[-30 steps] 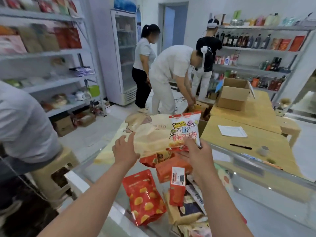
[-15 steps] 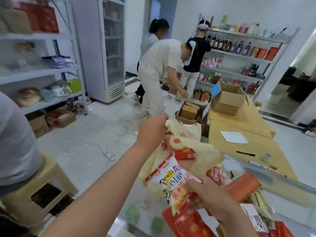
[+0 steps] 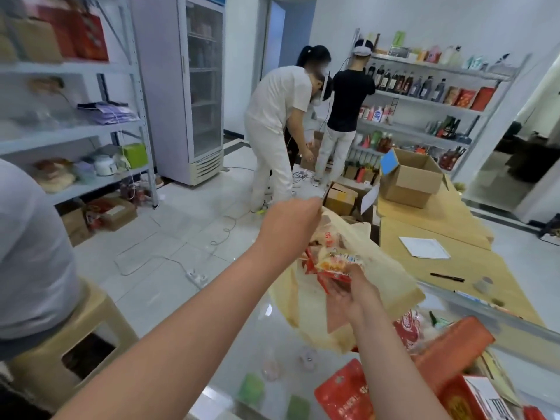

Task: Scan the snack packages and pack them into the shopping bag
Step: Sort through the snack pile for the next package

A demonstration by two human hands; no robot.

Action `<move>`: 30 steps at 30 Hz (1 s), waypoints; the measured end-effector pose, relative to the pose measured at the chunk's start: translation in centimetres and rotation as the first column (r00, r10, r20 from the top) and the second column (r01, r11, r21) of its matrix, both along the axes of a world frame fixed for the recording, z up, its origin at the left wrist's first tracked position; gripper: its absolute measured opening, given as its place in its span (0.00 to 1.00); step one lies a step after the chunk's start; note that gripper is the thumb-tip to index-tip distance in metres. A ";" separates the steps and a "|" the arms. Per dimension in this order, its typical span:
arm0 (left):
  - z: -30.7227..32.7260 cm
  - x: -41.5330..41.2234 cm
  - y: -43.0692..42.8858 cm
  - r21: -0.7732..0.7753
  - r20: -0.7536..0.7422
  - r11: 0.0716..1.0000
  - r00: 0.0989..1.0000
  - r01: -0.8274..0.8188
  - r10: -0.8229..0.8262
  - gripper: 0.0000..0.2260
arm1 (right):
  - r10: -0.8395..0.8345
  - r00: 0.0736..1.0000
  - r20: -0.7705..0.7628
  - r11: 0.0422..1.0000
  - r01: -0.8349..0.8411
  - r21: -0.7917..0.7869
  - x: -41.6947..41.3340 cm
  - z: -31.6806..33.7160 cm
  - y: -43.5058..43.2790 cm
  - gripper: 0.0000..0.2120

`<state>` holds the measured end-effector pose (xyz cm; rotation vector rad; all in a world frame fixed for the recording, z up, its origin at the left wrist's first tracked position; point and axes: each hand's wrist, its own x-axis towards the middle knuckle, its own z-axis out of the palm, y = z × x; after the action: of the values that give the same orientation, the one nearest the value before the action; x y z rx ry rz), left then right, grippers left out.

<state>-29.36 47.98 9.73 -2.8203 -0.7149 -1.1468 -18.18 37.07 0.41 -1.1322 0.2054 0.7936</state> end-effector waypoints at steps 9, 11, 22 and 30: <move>1.0 2.1 -0.1 -0.009 0.159 0.990 0.977 0.144 -0.141 0.08 | -0.080 0.994 -0.072 0.968 0.095 0.231 2.1 -2.3 2.3 0.27; 0.9 2.4 -0.2 0.003 0.180 0.988 0.972 0.154 -0.152 0.06 | -0.154 0.982 -0.108 0.964 0.173 0.204 2.9 -1.5 3.2 0.22; 1.3 2.7 0.5 0.031 0.353 0.973 0.908 0.228 -0.224 0.09 | 0.023 0.982 0.185 0.996 -0.007 -0.087 6.1 -0.1 9.3 0.18; 1.4 2.5 0.8 0.041 0.306 0.983 0.935 0.177 -0.181 0.06 | 0.105 0.895 0.433 0.866 0.131 -0.482 7.3 -1.9 11.0 0.19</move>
<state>-26.84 48.74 11.18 -2.7720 -0.4616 -1.6411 -10.89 48.08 -1.52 -1.7786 0.0267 0.4485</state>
